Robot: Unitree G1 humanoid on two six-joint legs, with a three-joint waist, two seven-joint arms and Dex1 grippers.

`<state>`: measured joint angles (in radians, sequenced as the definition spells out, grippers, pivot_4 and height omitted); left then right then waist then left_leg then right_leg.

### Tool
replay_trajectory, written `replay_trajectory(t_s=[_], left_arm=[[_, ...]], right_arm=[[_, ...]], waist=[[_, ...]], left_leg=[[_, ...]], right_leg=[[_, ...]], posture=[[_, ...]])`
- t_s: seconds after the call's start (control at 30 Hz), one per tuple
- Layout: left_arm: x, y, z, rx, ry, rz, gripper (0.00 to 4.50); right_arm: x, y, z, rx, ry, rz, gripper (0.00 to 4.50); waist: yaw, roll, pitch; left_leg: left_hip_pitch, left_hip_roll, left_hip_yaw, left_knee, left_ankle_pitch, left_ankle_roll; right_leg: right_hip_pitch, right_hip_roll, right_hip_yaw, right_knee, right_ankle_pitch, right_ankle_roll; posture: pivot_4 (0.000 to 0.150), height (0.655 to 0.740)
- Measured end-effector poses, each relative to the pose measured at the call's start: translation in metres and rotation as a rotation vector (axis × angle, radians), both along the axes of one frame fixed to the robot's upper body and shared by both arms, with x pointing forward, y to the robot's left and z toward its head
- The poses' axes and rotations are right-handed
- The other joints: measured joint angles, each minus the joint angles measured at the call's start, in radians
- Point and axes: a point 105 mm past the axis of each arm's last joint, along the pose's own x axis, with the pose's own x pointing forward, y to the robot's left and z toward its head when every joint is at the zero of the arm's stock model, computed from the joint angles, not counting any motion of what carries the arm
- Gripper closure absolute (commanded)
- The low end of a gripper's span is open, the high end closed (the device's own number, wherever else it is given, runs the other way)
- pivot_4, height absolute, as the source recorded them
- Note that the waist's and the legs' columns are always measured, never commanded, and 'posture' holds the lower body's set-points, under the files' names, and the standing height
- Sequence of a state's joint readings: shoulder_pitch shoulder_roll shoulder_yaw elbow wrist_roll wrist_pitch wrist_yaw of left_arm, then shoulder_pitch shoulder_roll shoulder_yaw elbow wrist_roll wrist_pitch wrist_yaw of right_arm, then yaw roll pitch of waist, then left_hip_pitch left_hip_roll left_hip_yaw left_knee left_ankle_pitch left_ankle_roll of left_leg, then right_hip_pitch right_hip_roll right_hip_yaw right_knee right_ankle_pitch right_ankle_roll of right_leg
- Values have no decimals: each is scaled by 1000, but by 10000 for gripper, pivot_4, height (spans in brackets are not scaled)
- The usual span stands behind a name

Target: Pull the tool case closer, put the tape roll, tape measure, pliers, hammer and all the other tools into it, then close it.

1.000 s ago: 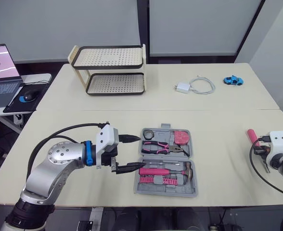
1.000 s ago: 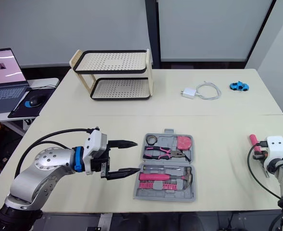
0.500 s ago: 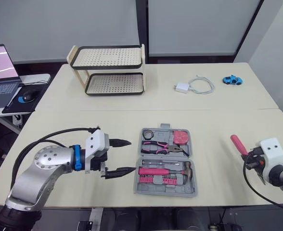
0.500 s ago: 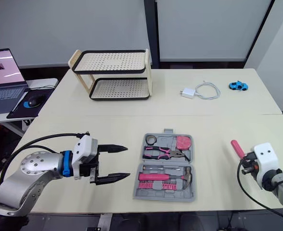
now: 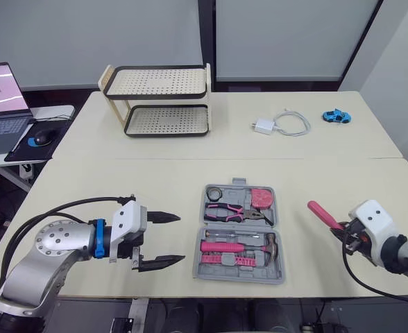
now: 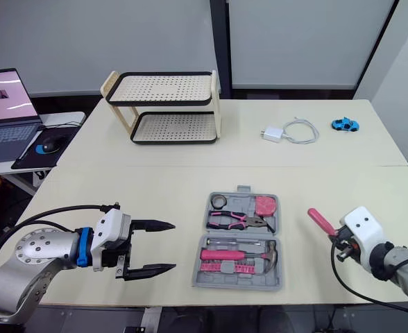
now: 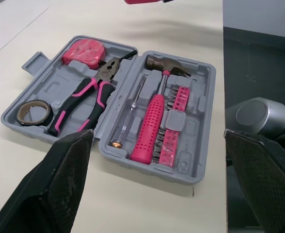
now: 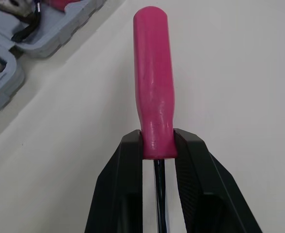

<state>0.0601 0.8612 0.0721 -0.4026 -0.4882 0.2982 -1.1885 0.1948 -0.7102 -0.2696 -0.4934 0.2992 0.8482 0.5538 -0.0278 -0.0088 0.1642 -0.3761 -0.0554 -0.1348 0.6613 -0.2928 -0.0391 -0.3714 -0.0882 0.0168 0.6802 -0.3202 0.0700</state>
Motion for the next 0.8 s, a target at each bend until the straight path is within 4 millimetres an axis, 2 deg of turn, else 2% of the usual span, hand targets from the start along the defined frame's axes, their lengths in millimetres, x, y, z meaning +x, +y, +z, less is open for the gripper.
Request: replay_trajectory(t_s=[0.23, 0.37, 0.47, 0.77, 0.8], left_arm=[[-3, -3, 1, -1, -6, -13, 0], [-2, -3, 2, -1, -9, -14, 0], [-1, -3, 3, -1, -15, -15, 0], [1, -4, 6, -1, -30, -19, 0], [1, -4, 6, -1, -30, -19, 0]], right_arm=[[7, 10, -35, 72, 20, -99, 39066], [10, 15, -45, 96, 29, -130, 39066], [13, 18, -46, 110, 13, -147, 39066], [10, 17, -48, 101, -15, -121, 8701], [7, 16, -49, 94, -20, -107, 8701]], waist=[[-1, 1, 0], [-1, 1, 0], [-1, 1, 0], [0, 1, 0], [0, 1, 0]], left_leg=[[0, 0, 0, 0, 0, 0], [0, 0, 0, 0, 0, 0], [0, 0, 0, 0, 0, 0], [1, 0, 0, 0, 0, 0], [1, 0, 0, 0, 0, 0]], right_leg=[[0, 0, 0, 0, 0, 0], [-1, 0, 0, 0, 0, 0], [0, 0, 0, 0, 0, 0], [0, 0, 0, 0, 0, 0], [0, 0, 0, 0, 0, 0]], posture=[[1500, 7318], [1500, 7318], [1500, 7318], [1500, 7318], [1500, 7318]])
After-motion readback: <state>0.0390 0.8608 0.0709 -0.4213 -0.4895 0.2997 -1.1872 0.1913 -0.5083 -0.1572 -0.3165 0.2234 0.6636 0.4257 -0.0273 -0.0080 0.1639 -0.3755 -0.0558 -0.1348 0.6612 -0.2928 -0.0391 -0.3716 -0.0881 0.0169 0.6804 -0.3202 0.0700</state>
